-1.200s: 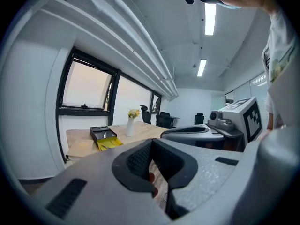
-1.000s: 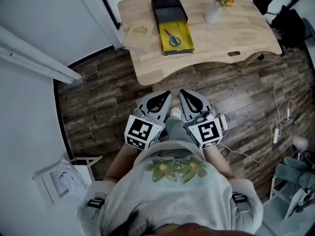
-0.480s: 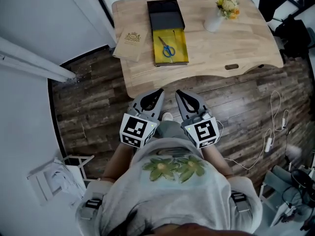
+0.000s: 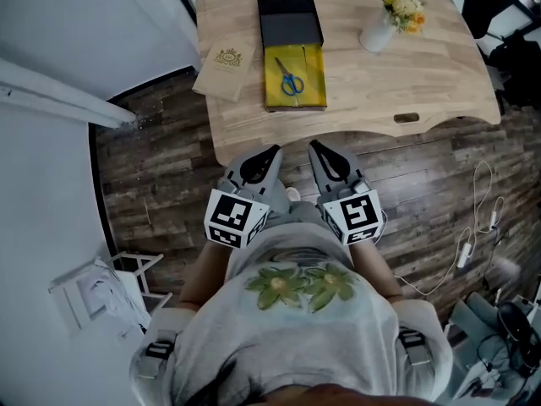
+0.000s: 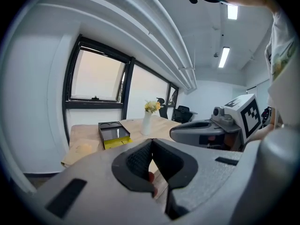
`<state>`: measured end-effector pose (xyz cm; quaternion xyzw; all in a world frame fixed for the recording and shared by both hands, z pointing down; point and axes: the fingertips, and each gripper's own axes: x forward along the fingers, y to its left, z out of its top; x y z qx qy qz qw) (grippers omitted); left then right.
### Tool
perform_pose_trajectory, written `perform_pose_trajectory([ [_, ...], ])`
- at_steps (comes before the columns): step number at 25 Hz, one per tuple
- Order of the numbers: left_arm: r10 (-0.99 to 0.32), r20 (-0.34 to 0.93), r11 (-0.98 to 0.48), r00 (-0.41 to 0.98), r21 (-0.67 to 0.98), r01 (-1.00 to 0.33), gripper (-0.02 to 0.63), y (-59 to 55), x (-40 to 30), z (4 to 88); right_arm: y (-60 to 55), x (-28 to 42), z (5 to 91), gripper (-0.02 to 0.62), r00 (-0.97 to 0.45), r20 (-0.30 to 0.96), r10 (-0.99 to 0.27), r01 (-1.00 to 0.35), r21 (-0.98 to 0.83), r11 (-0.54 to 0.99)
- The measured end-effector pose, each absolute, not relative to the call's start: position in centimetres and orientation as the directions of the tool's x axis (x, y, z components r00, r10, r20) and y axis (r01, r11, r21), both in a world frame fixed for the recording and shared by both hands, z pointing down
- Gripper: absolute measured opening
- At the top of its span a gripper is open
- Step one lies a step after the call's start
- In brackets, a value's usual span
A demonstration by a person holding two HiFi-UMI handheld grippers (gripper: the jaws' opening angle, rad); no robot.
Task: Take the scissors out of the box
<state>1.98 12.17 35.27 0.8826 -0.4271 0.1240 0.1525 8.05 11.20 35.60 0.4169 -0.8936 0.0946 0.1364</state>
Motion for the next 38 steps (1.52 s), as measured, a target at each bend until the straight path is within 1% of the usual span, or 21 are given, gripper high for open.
perform_pose_trajectory([
  [6, -0.707, 0.378, -0.586, 0.597, 0.16, -0.795, 0.008, 10.0, 2.3, 36.1, 9.6, 8.5, 36.5, 0.008, -0.612, 0.332, -0.718, -0.775, -0.069, 0.629],
  [18, -0.68, 0.444, -0.562, 0.583, 0.194, -0.804, 0.008, 2.6, 1.6, 39.5, 3.1, 9.1, 41.0, 0.01, -0.587, 0.454, -0.671, -0.778, -0.086, 0.622],
  [23, -0.662, 0.495, -0.548, 0.563, 0.192, -0.814, 0.008, -0.4, -0.7, 41.6, -0.2, 7.8, 42.4, 0.043, -0.592, 0.498, -0.634, -0.763, -0.094, 0.639],
  [27, -0.666, 0.505, -0.535, 0.548, 0.188, -0.823, 0.008, -3.5, -2.3, 42.1, -2.5, 7.2, 43.0, 0.057, -0.583, 0.529, -0.617, -0.758, -0.082, 0.647],
  [32, -0.651, 0.505, -0.549, 0.567, 0.202, -0.811, 0.008, -6.4, -2.7, 42.8, -5.1, 6.3, 44.7, 0.069, -0.564, 0.56, -0.607, -0.77, -0.092, 0.631],
  [38, -0.611, 0.542, -0.547, 0.577, 0.237, -0.803, 0.008, -7.5, -3.6, 45.8, -7.3, 5.1, 47.9, 0.089, -0.542, 0.607, -0.581, -0.779, -0.103, 0.619],
])
